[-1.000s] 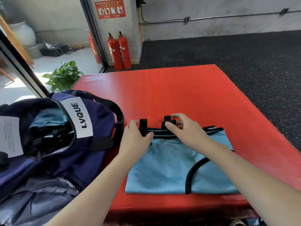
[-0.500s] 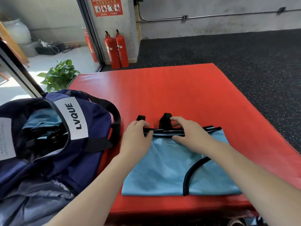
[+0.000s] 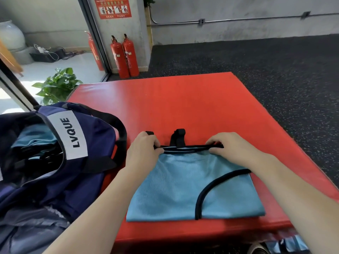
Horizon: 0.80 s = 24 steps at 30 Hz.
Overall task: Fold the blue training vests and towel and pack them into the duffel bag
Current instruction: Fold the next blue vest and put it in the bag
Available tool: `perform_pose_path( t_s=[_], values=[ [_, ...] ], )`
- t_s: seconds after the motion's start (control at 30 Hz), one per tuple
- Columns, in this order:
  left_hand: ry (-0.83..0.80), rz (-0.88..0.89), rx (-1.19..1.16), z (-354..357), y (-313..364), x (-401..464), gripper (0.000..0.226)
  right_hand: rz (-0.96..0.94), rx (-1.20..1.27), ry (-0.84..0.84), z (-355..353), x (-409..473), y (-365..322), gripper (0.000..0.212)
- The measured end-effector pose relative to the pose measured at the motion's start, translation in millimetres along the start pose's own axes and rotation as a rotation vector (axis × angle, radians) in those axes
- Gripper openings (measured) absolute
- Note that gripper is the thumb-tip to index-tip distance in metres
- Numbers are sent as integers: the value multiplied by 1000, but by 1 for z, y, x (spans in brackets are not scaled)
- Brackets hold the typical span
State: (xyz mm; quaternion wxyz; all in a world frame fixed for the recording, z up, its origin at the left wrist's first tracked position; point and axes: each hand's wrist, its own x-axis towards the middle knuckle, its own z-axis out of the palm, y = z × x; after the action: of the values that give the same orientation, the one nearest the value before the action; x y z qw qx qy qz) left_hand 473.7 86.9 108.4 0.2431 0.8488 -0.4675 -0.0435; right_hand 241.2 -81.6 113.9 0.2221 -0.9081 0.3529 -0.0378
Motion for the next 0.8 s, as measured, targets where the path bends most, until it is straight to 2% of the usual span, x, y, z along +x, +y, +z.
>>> perform_pose_path(
  t_s=[0.13, 0.23, 0.4, 0.47, 0.63, 0.8],
  values=[
    [81, -112, 152, 3, 10, -1, 24, 32, 16, 58, -4, -6, 9, 12],
    [71, -119, 138, 9, 14, 0, 30, 45, 12, 60, -7, -11, 14, 10],
    [-32, 32, -47, 28, 25, 4, 28, 102, 41, 11, -16, -22, 21, 9],
    [-68, 97, -74, 41, 28, 5, 37, 108, 38, -25, -19, -28, 20, 12],
    [-222, 134, 131, 68, 57, 12, 68, 82, 56, -174, -19, -46, 7, 24],
    [-314, 268, 205, 86, 90, 8, 70, 68, 76, -250, -14, -59, -1, 28]
  ],
)
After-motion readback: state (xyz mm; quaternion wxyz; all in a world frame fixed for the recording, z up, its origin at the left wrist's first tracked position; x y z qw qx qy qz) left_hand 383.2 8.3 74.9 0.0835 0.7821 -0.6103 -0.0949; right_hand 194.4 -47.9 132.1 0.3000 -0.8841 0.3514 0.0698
